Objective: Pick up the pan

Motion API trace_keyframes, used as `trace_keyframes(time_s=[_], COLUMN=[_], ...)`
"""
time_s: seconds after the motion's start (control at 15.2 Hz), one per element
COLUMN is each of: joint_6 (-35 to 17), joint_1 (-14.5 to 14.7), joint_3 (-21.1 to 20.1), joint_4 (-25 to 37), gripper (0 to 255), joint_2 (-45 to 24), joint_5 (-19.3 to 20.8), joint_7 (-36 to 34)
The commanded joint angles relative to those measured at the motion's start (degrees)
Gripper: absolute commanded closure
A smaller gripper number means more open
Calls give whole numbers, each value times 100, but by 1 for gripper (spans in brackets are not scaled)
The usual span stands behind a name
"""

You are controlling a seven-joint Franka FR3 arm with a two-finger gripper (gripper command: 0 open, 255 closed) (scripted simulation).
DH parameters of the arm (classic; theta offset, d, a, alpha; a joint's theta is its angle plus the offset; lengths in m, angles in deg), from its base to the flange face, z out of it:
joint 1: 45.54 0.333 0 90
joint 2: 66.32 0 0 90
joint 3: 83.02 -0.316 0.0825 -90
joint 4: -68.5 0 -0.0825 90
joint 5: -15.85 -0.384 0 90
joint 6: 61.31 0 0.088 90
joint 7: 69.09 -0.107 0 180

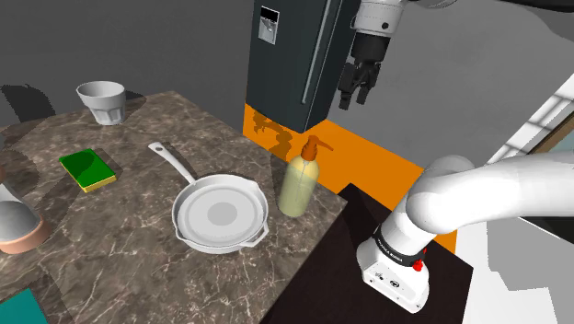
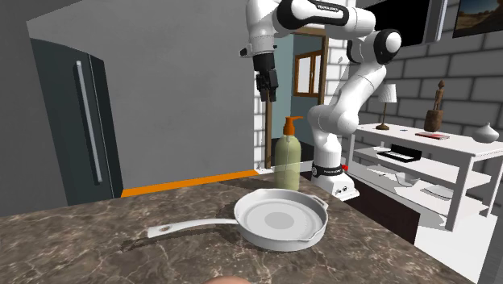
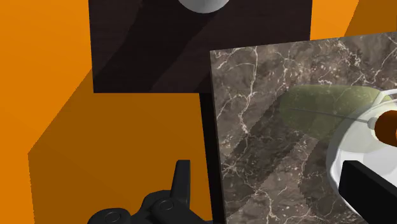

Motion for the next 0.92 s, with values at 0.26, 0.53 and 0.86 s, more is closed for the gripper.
trace_keyframes(time_s=[0.26, 0.53, 0.86], joint_6=[-799, -1640, -2729], joint_1=[162, 322, 477], joint_3=[-437, -898, -1503], joint_4=[-408, -688, -842], gripper=[0, 0, 0], joint_2=[-51, -265, -766], joint_5=[-304, -566, -782], joint_7=[-411, -813, -1332])
